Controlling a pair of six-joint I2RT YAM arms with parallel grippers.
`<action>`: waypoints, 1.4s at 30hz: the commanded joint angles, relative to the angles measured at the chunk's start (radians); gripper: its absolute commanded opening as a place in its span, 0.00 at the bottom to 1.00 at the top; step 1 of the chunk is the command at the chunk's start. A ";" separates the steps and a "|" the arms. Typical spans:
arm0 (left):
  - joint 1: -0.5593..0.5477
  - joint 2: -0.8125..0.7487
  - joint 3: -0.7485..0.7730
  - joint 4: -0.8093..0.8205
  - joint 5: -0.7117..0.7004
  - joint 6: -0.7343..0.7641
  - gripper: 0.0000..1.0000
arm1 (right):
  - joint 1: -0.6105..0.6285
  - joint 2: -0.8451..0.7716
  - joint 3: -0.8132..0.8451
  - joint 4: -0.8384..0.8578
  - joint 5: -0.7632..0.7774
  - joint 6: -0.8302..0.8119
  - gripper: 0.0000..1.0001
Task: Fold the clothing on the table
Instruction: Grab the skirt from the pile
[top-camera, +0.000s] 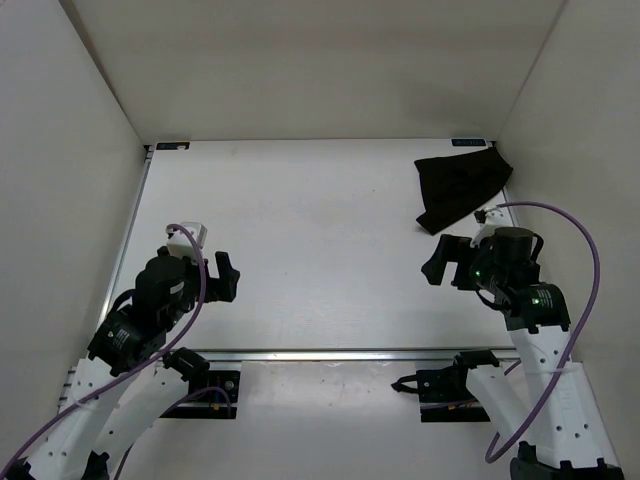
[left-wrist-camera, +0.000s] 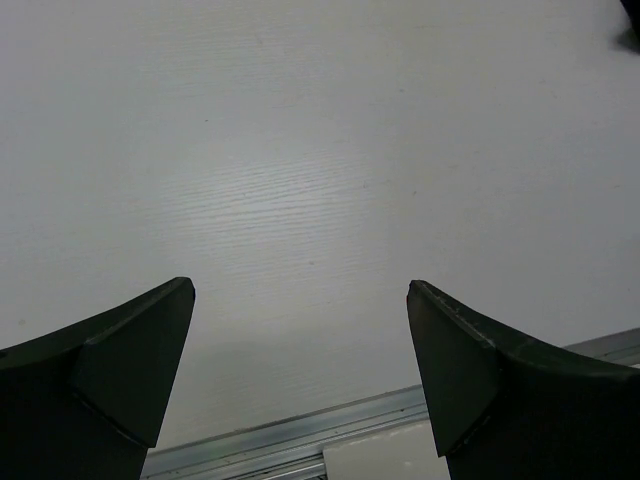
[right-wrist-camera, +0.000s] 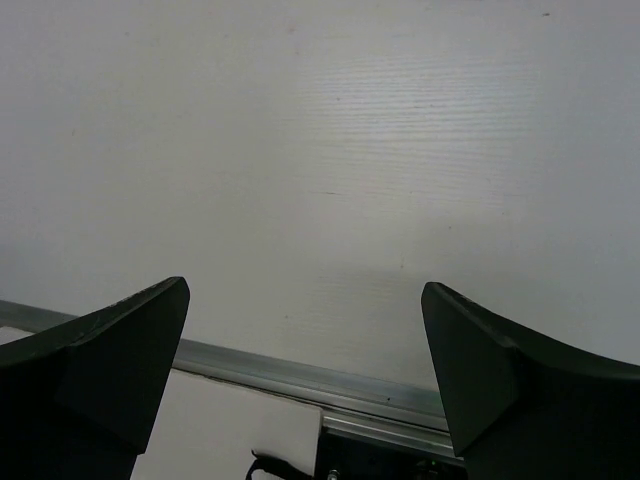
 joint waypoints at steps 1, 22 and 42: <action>0.012 -0.008 -0.019 0.024 0.065 -0.031 0.98 | 0.033 0.015 0.024 -0.003 0.043 -0.035 0.99; -0.021 0.135 0.021 0.079 0.054 -0.041 0.99 | -0.016 0.241 0.129 0.109 0.138 -0.010 0.99; -0.051 0.449 0.081 0.256 0.014 -0.031 0.99 | -0.004 1.329 0.826 0.172 0.434 0.062 0.72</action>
